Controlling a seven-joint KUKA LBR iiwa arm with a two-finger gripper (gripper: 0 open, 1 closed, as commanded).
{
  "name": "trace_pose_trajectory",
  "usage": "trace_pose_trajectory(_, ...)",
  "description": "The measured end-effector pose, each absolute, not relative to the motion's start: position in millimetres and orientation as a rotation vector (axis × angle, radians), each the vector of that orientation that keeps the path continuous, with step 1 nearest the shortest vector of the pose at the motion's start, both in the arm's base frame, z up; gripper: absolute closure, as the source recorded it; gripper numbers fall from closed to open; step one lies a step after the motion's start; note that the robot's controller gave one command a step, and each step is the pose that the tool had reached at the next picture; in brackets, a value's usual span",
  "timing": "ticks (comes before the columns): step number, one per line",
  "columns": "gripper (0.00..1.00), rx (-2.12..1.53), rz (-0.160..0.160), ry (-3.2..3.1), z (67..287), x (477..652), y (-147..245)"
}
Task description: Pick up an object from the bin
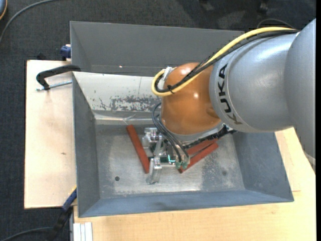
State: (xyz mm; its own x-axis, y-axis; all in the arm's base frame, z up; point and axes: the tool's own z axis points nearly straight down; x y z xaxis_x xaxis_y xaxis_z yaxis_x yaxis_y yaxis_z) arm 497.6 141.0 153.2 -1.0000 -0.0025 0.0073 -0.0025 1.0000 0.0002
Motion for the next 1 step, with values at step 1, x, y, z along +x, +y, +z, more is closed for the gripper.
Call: trace_pose_trajectory(1, 0.00, 0.267, 0.000, -3.132, 69.3, 519.5, 78.8)
